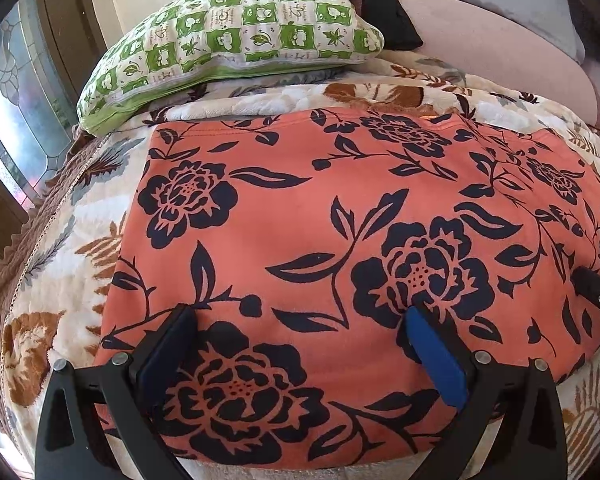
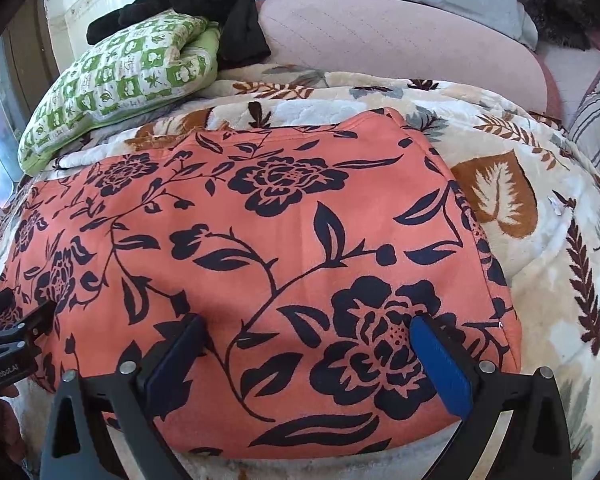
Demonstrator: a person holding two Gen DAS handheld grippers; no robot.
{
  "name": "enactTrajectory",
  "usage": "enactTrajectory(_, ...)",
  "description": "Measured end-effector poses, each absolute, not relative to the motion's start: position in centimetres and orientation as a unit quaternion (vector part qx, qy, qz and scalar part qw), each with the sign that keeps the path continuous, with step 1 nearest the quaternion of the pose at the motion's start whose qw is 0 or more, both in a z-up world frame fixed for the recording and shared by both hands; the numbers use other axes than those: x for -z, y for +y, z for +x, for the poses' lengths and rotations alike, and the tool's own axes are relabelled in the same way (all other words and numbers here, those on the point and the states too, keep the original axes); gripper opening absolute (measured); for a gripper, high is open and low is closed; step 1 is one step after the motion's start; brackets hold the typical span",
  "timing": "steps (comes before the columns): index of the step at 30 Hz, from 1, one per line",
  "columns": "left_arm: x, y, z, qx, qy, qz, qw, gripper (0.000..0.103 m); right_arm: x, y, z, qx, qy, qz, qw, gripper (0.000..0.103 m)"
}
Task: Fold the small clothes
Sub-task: 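Smooth the folded shirt with both grippers, then move both grippers to the side edge of the folded coral shirt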
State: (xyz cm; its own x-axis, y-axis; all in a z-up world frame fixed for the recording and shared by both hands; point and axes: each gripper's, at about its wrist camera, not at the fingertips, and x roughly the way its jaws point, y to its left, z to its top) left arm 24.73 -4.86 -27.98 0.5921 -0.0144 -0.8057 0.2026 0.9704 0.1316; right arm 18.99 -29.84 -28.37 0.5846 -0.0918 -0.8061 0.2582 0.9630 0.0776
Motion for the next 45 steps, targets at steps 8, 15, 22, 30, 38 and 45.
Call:
enactTrajectory(8,28.1,-4.9,25.0,0.063,0.442,0.103,0.889,0.103,28.0,-30.0,19.2,0.08,0.466,0.089,0.877,0.102)
enactTrajectory(15,28.1,-4.9,25.0,0.06,0.439,0.103,0.891,0.103,25.4,-30.6,17.9,0.069,0.403,0.142,0.901,0.101)
enactTrajectory(22,28.0,-5.0,24.9,0.055,0.439,0.098,0.892,0.103,27.8,-30.9,19.8,0.097,0.462,0.12,0.873,0.1)
enactTrajectory(30,26.7,-3.9,24.9,0.071,0.449,0.066,0.888,0.103,27.9,-31.0,20.0,0.089,0.463,0.123,0.873,0.102)
enactTrajectory(38,24.3,-3.8,21.5,0.099,0.433,0.035,0.895,0.103,26.6,-33.9,16.5,0.08,0.413,0.24,0.875,0.1)
enactTrajectory(45,27.8,-4.7,22.7,0.064,0.497,0.061,0.863,0.103,28.7,-35.5,15.4,0.089,0.444,0.299,0.84,0.051)
